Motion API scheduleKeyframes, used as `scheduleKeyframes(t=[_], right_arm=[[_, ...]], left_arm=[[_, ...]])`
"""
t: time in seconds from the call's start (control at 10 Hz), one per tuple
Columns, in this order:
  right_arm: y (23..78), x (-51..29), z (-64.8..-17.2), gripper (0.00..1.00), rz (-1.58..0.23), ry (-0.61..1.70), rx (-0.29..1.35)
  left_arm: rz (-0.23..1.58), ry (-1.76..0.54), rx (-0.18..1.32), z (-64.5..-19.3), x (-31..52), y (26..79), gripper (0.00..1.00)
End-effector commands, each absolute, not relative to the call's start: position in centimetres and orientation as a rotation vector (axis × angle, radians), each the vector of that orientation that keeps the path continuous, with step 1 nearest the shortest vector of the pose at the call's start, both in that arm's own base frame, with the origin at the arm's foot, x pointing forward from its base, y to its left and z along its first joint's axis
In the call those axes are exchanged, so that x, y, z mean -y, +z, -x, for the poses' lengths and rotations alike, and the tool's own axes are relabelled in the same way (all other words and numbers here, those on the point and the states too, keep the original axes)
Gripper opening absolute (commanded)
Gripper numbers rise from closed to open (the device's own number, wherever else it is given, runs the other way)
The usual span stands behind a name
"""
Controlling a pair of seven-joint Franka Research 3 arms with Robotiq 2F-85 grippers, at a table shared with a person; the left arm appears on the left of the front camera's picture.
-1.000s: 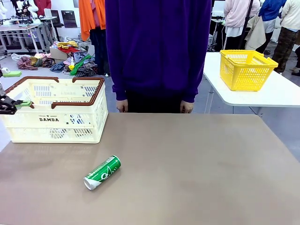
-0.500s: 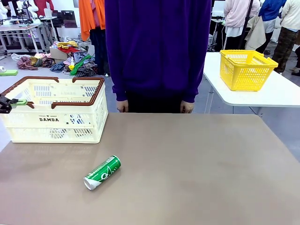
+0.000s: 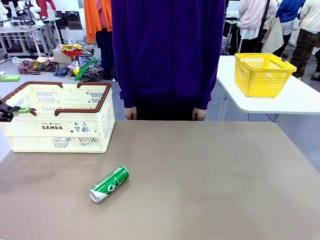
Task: Place the drinks into the Shopping basket.
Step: Pick up one drink and place it into the Shopping basket.
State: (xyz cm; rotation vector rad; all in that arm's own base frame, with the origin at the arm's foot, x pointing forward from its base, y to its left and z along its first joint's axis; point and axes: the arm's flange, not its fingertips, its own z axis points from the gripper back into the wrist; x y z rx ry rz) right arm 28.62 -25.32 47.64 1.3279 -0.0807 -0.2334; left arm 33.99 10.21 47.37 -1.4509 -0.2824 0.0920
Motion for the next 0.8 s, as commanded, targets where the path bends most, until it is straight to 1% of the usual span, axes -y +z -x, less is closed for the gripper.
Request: scheduleKeyframes(t=[0.0,0.3,0.4,0.5,0.6,0.7], right_arm=[[48.0,25.3,-28.5,1.0,-1.316,-0.24,0.062],[48.0,25.3,-28.5,1.0,-1.316,-0.24,0.062],[48.0,25.3,-28.5,1.0,-1.316,-0.24,0.062],[48.0,25.3,-28.5,1.0,-1.316,-0.24,0.062],[48.0,25.3,-28.5,1.0,-1.316,-0.24,0.062],[48.0,25.3,-28.5,1.0,-1.316,-0.24,0.062]], left_arm=[[1.468,0.116,0.299,-33.9,-9.9,47.6,1.0],[1.451,0.092,0.283,-34.0,-10.2,47.4,1.0],[1.343,0.115,0.258,-33.2,-7.0,50.0,1.0],[1.3,0.038,0.229,-32.3,-2.3,52.5,1.0],[1.194,0.139,0.156,-32.2,2.0,53.6,1.0],[1.016,0.17,0.148,-32.3,6.3,54.0,1.0]])
